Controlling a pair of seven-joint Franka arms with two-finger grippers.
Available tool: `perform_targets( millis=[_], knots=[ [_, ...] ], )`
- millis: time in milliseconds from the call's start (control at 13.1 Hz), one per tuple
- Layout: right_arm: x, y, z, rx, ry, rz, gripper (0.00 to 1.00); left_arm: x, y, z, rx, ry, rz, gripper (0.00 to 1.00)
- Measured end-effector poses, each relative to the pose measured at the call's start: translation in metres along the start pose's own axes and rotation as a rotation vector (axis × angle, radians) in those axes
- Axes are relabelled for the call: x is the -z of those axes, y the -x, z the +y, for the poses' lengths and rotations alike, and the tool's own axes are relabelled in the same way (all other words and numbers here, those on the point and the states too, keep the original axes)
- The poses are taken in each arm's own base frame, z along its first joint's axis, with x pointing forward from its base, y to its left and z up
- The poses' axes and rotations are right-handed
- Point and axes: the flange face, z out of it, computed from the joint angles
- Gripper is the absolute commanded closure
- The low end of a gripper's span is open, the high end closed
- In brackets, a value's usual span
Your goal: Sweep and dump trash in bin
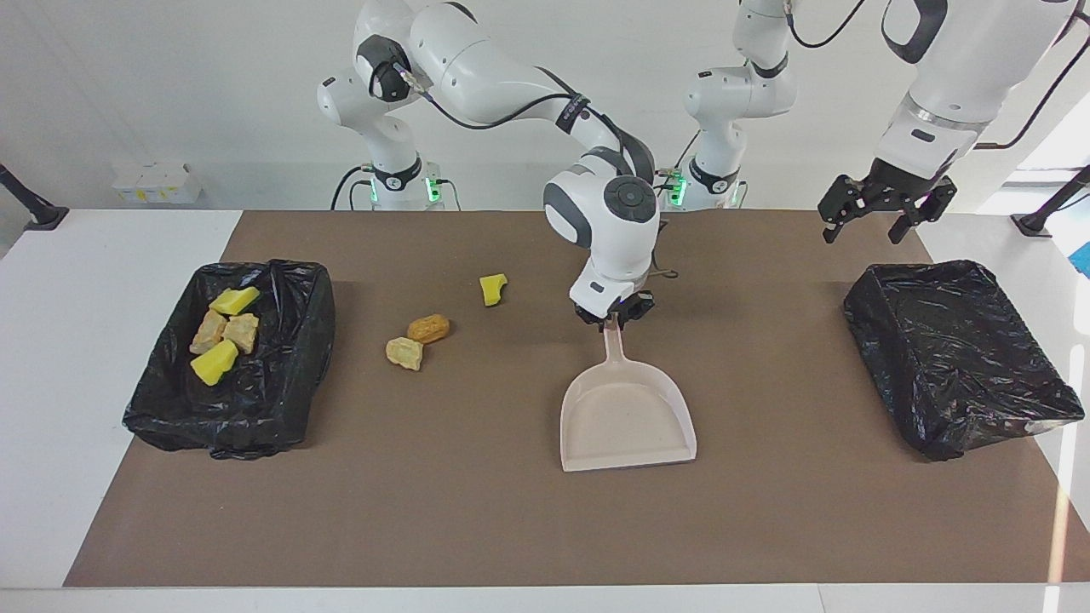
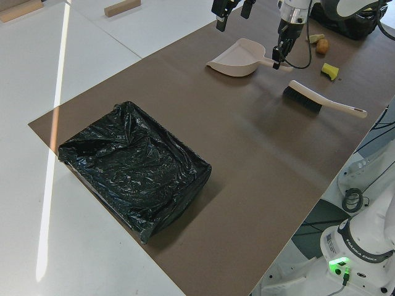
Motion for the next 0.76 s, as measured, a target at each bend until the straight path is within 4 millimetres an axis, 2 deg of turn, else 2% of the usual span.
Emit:
perform_targets(
  millis=[153,382,612,765],
  knots=[
    [0.024,-0.008,0.019,-0.027,-0.009,0.015,0.0,0.0,0.0,0.0,0.0,0.0,0.0,0.0],
    [0.062,-0.007,0.036,-0.036,-0.009,0.029,0.0,0.0,0.0,0.0,0.001,0.0,0.0,0.0],
    [0.112,-0.017,0.088,-0.06,-0.007,0.03,0.0,0.0,0.0,0.002,-0.004,0.0,0.001,0.0],
    [0.129,-0.007,0.099,-0.056,-0.004,-0.019,0.0,0.0,0.0,0.005,-0.033,0.0,0.001,0.0]
  ],
)
